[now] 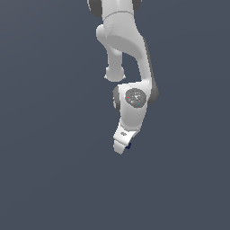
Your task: Pick up the object and move it to a goal position.
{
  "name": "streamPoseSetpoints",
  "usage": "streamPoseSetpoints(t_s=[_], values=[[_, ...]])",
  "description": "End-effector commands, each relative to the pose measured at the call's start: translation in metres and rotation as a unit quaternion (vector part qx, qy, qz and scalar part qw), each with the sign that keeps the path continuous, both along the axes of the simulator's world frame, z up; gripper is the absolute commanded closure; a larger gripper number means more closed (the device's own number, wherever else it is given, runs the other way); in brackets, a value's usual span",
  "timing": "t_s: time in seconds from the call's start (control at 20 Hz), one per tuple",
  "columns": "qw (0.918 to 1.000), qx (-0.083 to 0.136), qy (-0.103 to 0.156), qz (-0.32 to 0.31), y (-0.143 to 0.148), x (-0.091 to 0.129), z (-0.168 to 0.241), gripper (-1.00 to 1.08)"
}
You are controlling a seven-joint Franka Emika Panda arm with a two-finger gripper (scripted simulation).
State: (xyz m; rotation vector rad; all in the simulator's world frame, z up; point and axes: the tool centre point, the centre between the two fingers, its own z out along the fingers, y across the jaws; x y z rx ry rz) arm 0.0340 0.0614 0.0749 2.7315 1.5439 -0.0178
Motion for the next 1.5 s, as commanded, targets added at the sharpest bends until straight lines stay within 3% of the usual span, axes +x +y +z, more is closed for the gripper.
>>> streamPoseSetpoints(t_s=[0.0,0.45,1.45], values=[[0.9997,0.002,-0.001,0.026,0.003,0.003,-0.004,-0.92],[0.9974,0.005,-0.004,0.071,0.009,0.008,-0.011,-0.92],[0.9973,0.005,-0.004,0.073,0.009,0.008,-0.062,-0.92]])
